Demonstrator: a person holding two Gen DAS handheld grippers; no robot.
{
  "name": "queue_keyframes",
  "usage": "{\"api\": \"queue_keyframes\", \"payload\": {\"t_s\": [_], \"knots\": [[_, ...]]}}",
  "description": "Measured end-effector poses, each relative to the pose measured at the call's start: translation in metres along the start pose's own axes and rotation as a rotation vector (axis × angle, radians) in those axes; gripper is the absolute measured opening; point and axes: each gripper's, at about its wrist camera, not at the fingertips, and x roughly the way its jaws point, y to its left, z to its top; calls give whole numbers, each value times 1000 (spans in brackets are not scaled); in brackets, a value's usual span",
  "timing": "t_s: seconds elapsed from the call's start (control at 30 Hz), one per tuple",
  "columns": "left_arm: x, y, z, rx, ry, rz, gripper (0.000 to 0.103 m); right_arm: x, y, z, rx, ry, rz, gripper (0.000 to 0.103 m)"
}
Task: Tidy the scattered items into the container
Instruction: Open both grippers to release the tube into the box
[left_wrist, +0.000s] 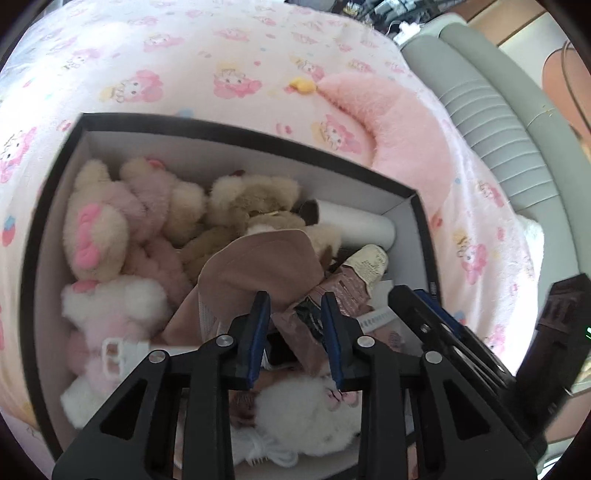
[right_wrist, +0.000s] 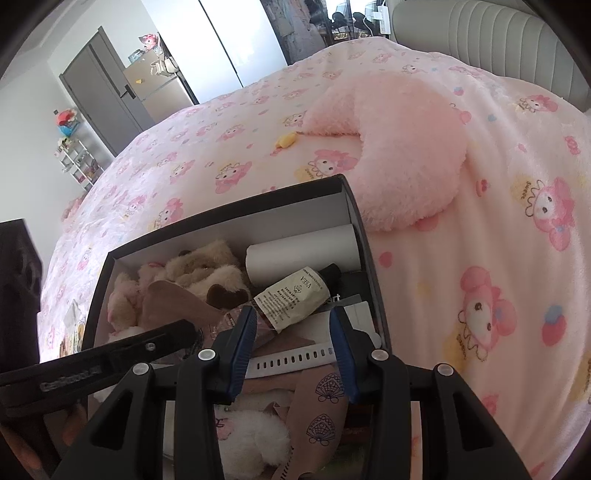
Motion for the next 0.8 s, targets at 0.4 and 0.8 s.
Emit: {"api": "queue_keyframes", "payload": {"t_s": [0.4,0.8], "knots": [[8,-14,-23,69,97,50,27,3,0,-3,-9,54,6,37],[0,-17,-6,68,64,42,27,3,-2,-1,-6,34,0,37]]}}
